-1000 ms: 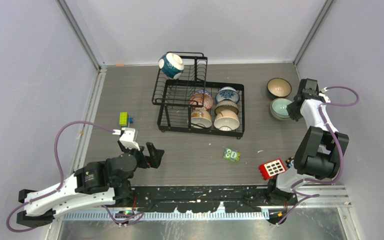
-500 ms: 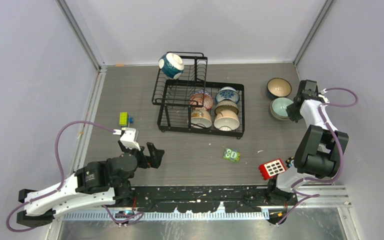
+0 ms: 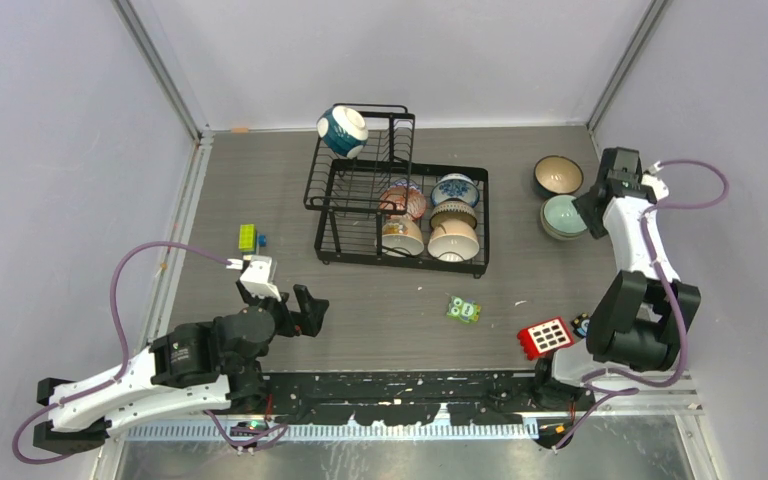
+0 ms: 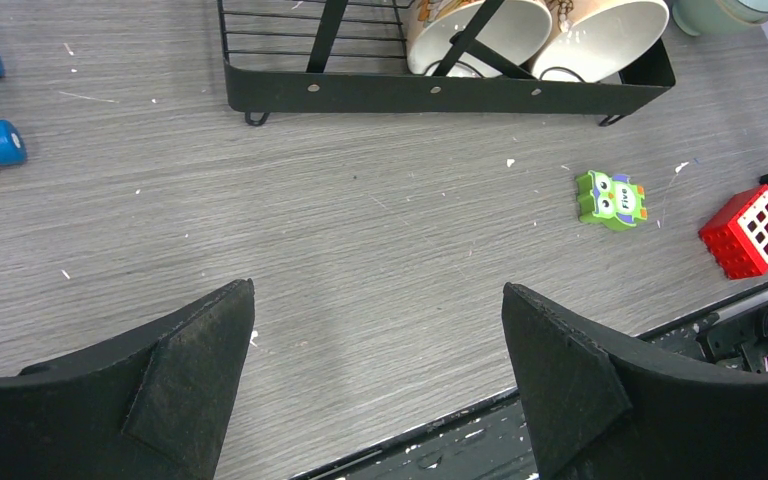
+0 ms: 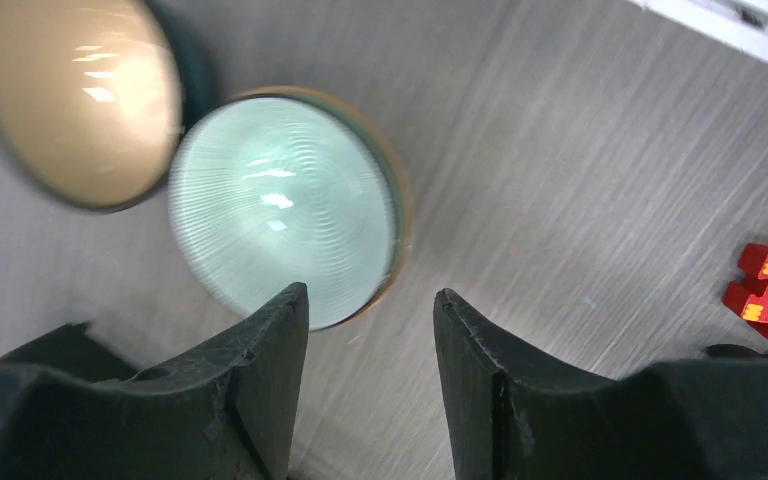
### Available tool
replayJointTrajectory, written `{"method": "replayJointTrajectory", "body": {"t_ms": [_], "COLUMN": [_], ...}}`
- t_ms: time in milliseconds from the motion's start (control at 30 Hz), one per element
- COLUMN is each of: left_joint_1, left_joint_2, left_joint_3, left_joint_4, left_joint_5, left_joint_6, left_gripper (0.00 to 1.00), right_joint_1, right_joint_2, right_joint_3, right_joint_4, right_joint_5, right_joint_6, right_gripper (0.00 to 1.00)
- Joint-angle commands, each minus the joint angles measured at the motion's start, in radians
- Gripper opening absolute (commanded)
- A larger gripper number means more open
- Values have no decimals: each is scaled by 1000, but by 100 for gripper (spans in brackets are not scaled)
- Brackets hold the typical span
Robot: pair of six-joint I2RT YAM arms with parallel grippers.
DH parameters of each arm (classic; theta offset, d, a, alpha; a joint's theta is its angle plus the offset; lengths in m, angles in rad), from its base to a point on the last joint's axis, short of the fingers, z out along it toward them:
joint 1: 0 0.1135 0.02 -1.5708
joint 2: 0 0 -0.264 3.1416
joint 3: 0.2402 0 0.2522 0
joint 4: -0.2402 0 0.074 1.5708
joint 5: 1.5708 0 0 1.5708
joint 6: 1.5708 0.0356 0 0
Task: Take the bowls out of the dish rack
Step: Place the bowl with the bowl, then pick up the bowl from the dish rack.
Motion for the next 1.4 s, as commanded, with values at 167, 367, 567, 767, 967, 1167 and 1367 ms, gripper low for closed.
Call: {"method": "replayJointTrajectory", "body": {"t_ms": [167, 367, 567, 767, 967, 1167, 1367], "left_joint_1": [2, 3, 2, 3, 126, 488, 837], "left_joint_2": [15, 14, 61, 199, 392, 624, 790], "left_joint_3": [30, 72, 137, 259, 462, 667, 798], "left_joint_4": [4, -25, 3, 215, 383, 331, 421], "left_joint_5": [-35, -85, -151, -203, -97, 353, 744], "left_joint_6": [6, 39, 140, 377, 569, 394, 117], "left_gripper": [95, 95, 96, 97, 100, 100, 100], "right_joint_1": [229, 494, 715, 761, 761, 761, 762], "right_joint_2": [-262, -466, -621, -665, -752, -776, -840], "right_joint_3": [217, 158, 82, -141, -345, -385, -463], "right_joint_4": [-38, 60, 60, 148, 319, 342, 381], "right_joint_5": [118, -35, -209, -428, -508, -523, -395], "right_joint_6": [-123, -301, -374, -285, -191, -159, -61], "right_gripper": [55, 54, 56, 56, 57, 59, 68]}}
